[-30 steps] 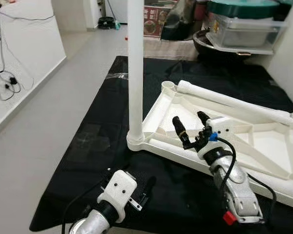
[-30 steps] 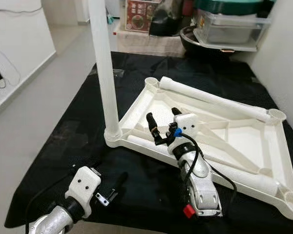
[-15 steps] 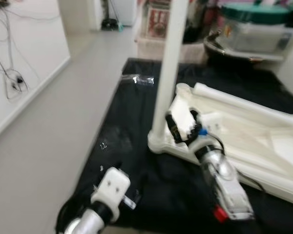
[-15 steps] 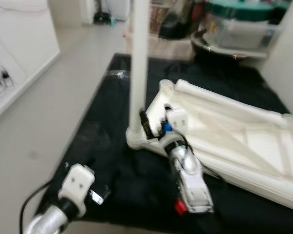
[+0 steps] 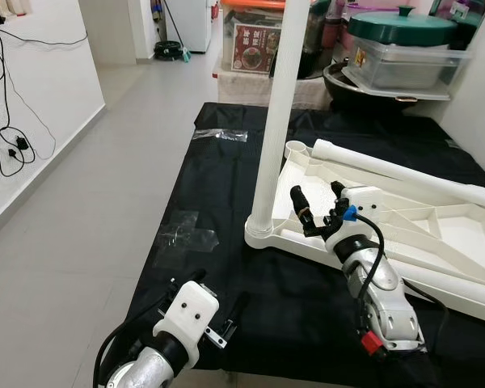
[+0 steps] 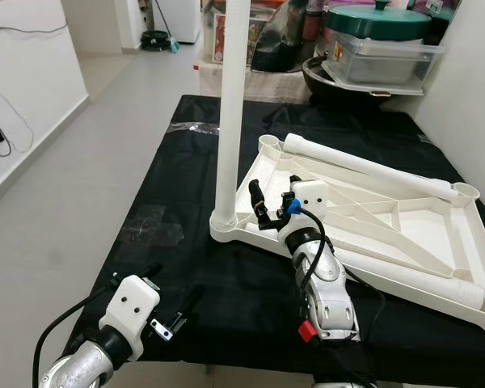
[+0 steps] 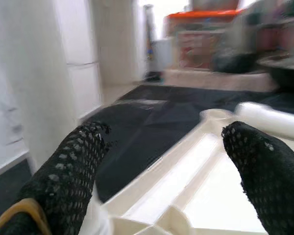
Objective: Building children table
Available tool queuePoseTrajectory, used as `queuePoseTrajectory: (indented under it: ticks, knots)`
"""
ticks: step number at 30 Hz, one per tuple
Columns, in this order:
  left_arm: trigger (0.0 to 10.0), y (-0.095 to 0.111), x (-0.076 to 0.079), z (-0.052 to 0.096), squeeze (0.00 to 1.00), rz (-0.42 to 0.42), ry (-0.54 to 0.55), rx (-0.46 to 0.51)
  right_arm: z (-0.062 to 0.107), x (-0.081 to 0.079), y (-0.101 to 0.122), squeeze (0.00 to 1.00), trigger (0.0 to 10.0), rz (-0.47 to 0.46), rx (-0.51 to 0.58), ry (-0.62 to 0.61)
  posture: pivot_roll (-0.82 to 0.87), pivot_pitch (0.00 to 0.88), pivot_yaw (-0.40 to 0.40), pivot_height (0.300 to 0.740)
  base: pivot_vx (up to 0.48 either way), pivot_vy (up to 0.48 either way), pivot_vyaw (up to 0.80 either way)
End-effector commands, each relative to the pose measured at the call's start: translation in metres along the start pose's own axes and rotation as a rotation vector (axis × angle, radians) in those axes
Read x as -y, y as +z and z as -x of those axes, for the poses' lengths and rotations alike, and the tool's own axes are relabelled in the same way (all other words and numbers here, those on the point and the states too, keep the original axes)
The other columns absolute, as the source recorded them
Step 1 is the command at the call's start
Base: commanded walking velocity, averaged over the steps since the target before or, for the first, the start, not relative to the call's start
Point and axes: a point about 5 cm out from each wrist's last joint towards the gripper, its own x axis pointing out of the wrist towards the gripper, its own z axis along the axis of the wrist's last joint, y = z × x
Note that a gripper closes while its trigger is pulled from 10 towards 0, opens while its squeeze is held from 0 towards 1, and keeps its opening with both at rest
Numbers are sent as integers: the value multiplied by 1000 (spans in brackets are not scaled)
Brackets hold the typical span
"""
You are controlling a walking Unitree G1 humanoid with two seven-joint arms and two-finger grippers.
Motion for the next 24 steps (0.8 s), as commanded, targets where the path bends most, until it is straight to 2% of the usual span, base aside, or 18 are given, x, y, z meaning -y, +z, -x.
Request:
queuePoseTrajectory:
  ticks: [1,2,3,4,5,6,7,10,15,17,20,24]
  knots:
    - [10000,-1,1,1,0,-1,-3,-13,-3,1,1,1000,10000,-44,-4,92,118,72,-49,740,0,0,0]
    - [10000,-1,1,1,0,-2,-2,-13,-5,5,4,1000,10000,-43,0,143,119,75,-48,740,0,0,0]
    - [10000,-1,1,1,0,-2,-2,-13,-5,5,4,1000,10000,-43,0,143,119,75,-48,740,0,0,0]
    - [10000,-1,1,1,0,-2,-1,-13,-7,9,9,1000,10000,-61,-9,215,119,75,-51,740,0,0,0]
    - [10000,-1,1,1,0,-2,-1,-13,-7,9,9,1000,10000,-61,-9,215,119,75,-51,740,0,0,0]
    - [10000,-1,1,1,0,-3,0,-14,-8,13,13,749,10000,-63,-18,283,118,75,-48,740,0,0,0]
    - [10000,-1,1,2,0,-3,1,-13,-9,20,18,0,10000,-62,-42,366,122,78,-51,740,0,0,0]
    - [10000,-1,1,1,0,-4,1,-12,-8,25,18,0,10000,-58,-62,392,122,78,-51,740,0,0,0]
    - [10000,0,1,2,0,-7,4,-10,-8,24,25,0,10000,-61,-66,512,123,80,-50,740,0,0,0]
    - [10000,1,0,3,0,-9,10,2,-17,12,29,0,10000,-50,-44,576,123,81,-47,740,0,0,0]
    - [10000,3,-1,3,0,-10,13,10,-21,7,30,0,10000,-51,-34,587,125,81,-50,740,0,0,0]
    - [10000,9,-1,5,0,-9,30,51,-39,-7,33,0,10000,-32,3,599,135,78,-55,740,0,0,0]
